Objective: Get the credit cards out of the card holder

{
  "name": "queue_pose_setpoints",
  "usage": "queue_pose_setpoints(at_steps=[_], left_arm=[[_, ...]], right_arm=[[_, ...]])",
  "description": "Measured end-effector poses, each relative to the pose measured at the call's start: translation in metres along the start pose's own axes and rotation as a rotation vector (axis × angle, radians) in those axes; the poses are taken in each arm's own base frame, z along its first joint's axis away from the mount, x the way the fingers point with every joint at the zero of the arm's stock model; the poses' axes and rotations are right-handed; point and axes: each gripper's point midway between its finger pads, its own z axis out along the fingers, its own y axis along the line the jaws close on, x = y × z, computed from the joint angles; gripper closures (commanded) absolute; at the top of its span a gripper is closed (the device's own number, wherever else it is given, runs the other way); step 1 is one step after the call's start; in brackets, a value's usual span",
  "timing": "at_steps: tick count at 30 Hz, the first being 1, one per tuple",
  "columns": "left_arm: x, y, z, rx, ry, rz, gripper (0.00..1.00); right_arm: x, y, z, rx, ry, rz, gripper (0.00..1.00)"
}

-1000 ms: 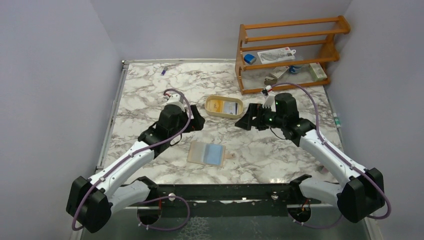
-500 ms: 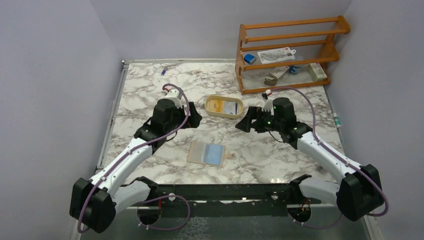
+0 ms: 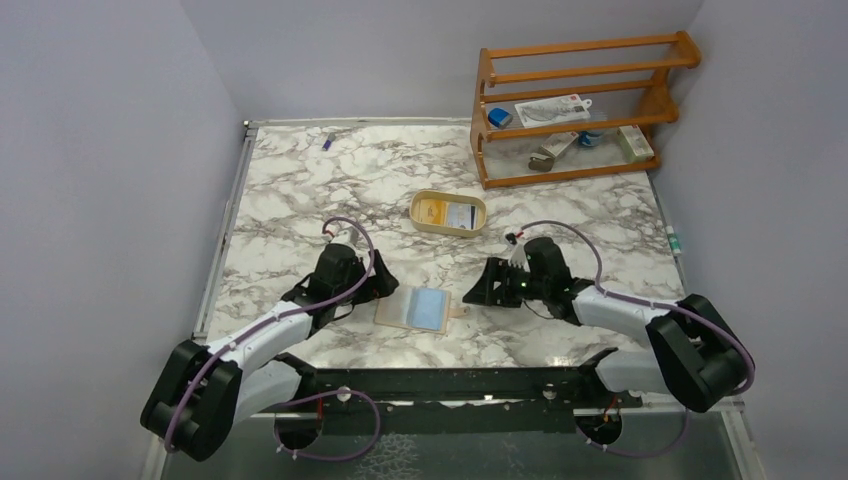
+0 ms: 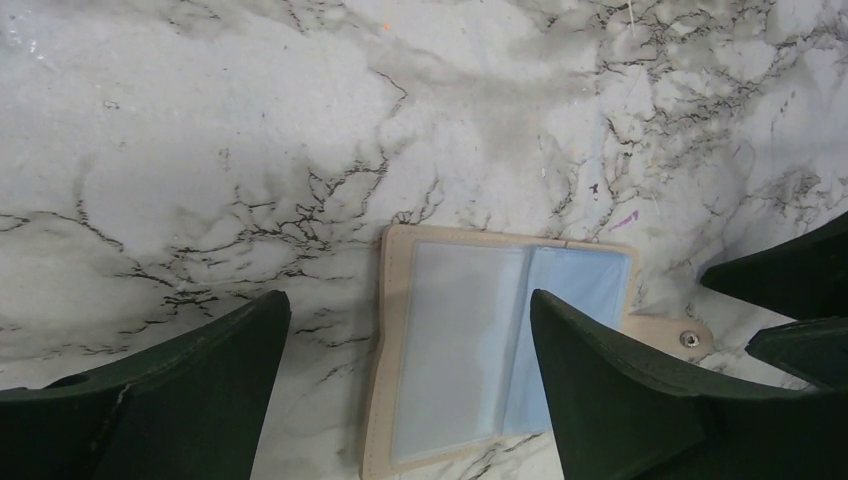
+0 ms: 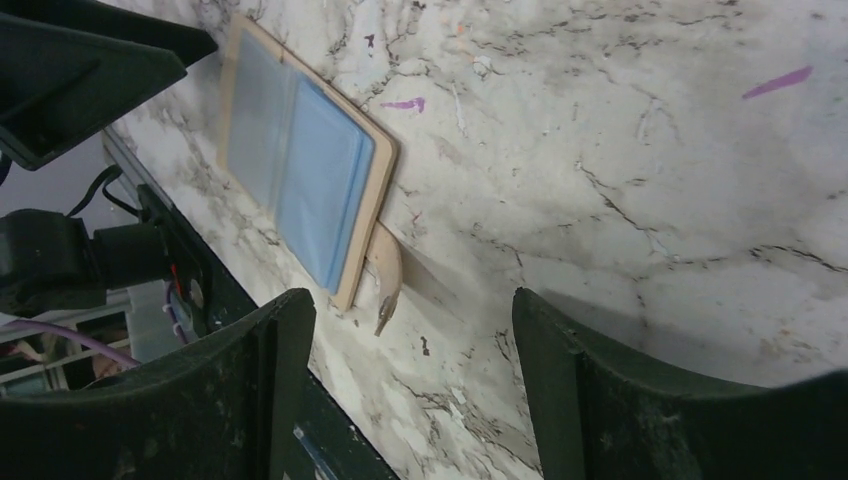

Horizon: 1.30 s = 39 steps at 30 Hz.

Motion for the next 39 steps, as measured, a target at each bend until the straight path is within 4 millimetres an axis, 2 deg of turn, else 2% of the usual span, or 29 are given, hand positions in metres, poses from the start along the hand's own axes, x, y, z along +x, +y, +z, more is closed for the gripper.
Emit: queue_pose_setpoints(at_steps=[4,8,11,14,17,19,24,28,30,32,36,39], left_arm=[[0.001,-0.008,0.005,0.05,-0.018,-0.024,0.22],[0.008,-0.017,0.007,0.095,-0.004,-0.038,0.28],[0.019,-0.027,0.006,0.127,0.024,-0.036,0.35],[0.033,-0.034,0.002,0.15,0.056,-0.031,0.48],[0.044,-0.033,-0.001,0.15,0.08,-0.042,0.58],[0.047,-0.031,-0.002,0.144,0.085,-0.049,0.7],[0.047,-0.027,-0.008,0.127,0.084,-0.053,0.98],[0.041,-0.031,-0.013,0.12,0.074,-0.052,1.0],[0.034,-0.035,-0.016,0.118,0.066,-0.051,1.0],[0.027,-0.04,-0.019,0.116,0.056,-0.046,1.0],[0.005,-0.049,-0.026,0.085,0.022,-0.016,1.0],[-0.016,-0.058,-0.034,0.06,-0.014,0.014,1.0]], right_arm=[[0.011,0.006,0.009,-0.033,0.025,0.001,0.28],[0.019,0.018,0.017,-0.076,0.048,-0.007,0.29],[0.027,0.027,0.02,-0.098,0.069,-0.017,0.35],[0.032,0.031,0.021,-0.108,0.082,-0.017,0.45],[0.032,0.031,0.024,-0.108,0.082,-0.011,0.48],[0.033,0.03,0.024,-0.106,0.084,-0.007,0.56],[0.032,0.03,0.025,-0.107,0.079,-0.004,0.57],[0.031,0.03,0.025,-0.106,0.075,-0.004,0.55],[0.031,0.03,0.025,-0.104,0.073,-0.004,0.51],[0.03,0.029,0.025,-0.098,0.067,-0.005,0.45],[0.024,0.029,0.02,-0.081,0.036,-0.023,0.27],[0.016,0.033,0.017,-0.075,0.009,-0.049,0.21]])
